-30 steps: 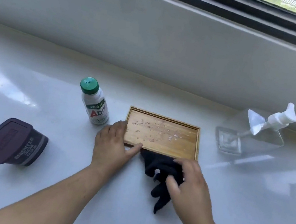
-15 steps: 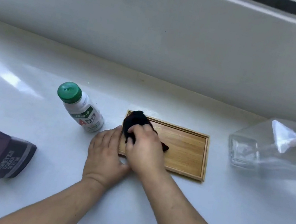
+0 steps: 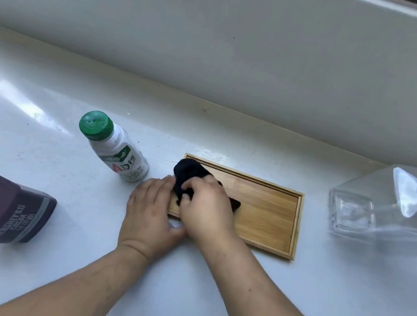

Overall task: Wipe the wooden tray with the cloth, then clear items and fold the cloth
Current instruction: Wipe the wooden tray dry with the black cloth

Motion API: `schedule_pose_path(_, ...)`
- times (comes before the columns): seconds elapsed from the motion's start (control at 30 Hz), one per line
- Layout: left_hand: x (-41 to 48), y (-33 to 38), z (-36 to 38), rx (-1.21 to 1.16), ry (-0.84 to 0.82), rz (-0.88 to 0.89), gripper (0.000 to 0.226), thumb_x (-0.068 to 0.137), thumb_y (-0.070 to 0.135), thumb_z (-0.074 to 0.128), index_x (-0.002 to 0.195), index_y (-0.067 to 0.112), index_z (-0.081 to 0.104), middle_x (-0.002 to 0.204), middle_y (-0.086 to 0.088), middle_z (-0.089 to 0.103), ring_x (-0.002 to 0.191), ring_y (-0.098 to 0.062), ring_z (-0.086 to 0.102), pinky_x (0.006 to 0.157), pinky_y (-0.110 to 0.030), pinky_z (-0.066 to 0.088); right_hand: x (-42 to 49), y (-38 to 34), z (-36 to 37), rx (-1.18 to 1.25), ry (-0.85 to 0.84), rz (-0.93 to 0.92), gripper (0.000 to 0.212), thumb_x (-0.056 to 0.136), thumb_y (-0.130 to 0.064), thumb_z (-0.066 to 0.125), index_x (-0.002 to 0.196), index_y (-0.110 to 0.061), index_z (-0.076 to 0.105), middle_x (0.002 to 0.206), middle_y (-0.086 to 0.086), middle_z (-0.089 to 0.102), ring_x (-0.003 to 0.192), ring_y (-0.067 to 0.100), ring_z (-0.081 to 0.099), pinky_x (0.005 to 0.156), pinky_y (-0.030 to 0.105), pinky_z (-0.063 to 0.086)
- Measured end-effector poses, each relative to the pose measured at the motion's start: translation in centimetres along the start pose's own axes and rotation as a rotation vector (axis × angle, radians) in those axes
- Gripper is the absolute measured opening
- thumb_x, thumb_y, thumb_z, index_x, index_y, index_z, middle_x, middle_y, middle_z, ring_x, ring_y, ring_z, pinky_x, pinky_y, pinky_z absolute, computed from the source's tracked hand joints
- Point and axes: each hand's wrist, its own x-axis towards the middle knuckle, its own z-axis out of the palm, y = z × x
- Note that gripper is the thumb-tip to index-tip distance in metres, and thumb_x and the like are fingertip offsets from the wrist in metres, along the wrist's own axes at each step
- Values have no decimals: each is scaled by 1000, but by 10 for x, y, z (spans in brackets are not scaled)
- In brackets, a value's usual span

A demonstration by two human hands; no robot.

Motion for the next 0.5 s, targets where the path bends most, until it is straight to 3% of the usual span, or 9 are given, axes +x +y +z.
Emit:
schedule_pose_path(0.07,0,-1,2,0,-11,-11,79,78,38,71,150,12,48,144,-8,58,139,-32,44,122,-50,28,3,-15,5,-54,-82,-40,25,87,-15,61,107,-17,75,117,11,65,108,35,62,85,39,54)
schedule_pose_path(0.13,1,-2,2,-10,-13,-5,84,73,39,71,149,10,49,141,-9,59,138,-34,45,122,-49,28,4,-12,-4,-60,-203,-41,26,83,-13,61,102,-24,76,114,7,68,106,31,64,86,37,55)
schedule_pose_path(0.27,-1,2,-1,-29,16,4,111,62,79,67,147,9,52,146,-9,59,139,-32,46,122,-50,29,0,10,-38,-92,-362,84,25,78,-15,62,85,-35,74,99,-8,74,94,20,67,72,27,48)
schedule_pose_path(0.4,-1,0,-2,17,9,2,121,60,97,58,149,15,49,149,-5,56,140,-30,43,123,-50,29,-14,61,-81,-148,-270,311,11,72,-19,63,73,-27,72,74,-10,72,77,19,69,64,27,51)
schedule_pose_path(0.5,0,-3,-1,15,-4,3,121,62,101,52,150,18,46,150,-3,54,141,-28,42,124,-49,28,-24,87,-102,-117,-130,460,11,70,-18,62,72,-27,69,77,-6,72,75,19,67,63,30,54)
